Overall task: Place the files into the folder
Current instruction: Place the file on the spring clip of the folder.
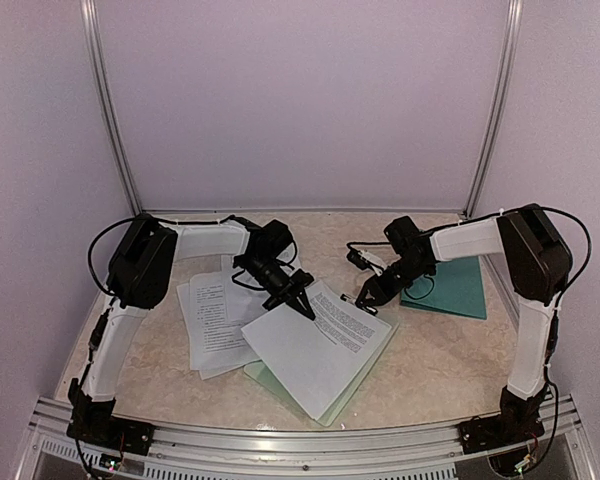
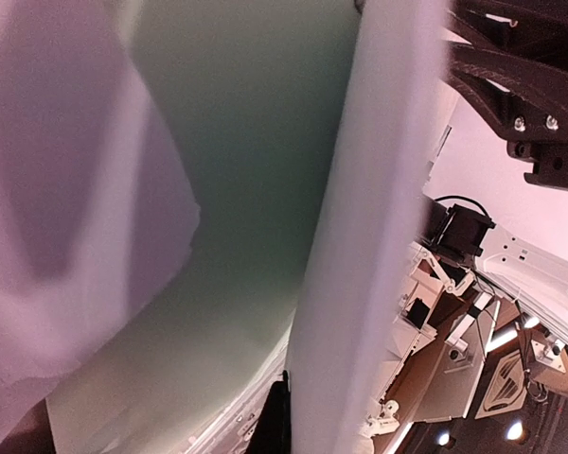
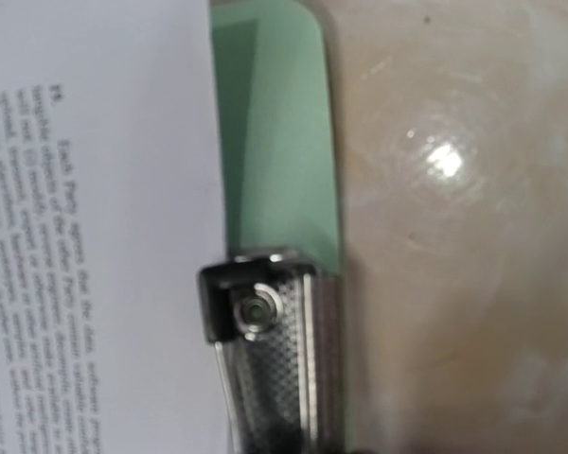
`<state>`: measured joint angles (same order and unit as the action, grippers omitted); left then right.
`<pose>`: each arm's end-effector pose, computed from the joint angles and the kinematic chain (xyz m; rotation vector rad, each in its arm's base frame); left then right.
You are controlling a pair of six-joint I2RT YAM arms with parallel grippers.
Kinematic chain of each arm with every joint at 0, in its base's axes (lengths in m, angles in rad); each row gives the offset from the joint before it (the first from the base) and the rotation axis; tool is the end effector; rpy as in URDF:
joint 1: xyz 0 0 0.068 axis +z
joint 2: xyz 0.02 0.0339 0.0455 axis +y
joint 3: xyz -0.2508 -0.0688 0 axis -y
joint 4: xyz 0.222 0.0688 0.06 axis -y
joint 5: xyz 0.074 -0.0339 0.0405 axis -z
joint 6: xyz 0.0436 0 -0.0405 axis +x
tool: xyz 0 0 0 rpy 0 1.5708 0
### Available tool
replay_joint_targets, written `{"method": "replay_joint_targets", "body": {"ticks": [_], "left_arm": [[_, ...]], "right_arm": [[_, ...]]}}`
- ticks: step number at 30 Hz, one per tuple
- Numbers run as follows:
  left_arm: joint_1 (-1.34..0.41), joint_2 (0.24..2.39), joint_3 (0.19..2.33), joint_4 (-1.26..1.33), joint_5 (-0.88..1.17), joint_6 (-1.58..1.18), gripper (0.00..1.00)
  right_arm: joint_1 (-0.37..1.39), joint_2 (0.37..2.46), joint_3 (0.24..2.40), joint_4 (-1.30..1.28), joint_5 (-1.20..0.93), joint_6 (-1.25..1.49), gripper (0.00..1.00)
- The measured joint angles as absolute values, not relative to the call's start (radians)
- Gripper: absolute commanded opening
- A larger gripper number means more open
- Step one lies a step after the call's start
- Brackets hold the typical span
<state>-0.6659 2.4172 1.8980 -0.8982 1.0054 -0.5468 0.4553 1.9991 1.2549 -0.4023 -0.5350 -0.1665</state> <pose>0.3274 -0.3040 0.1254 -0.2459 -2.4079 1.1985 0.3261 0.1844 0.1338 -0.9734 2.5106 0.8123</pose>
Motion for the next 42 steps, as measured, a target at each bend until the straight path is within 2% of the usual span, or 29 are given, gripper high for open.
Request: {"method": "replay_joint_targets", "body": {"ticks": [13,42], "left_arm": [[-0.659,2.456,1.953,-1.003,0.989,-0.514,0.00],[-0.657,2.479,2.002,-0.995,1.021,-0.562,0.00]], "right_arm": [[0.455,1.999,1.267,-0.416,-0.548,-0.166,0.00],[0.455,1.999,1.267,-0.418,-0.553,-0.166,0.00]]}}
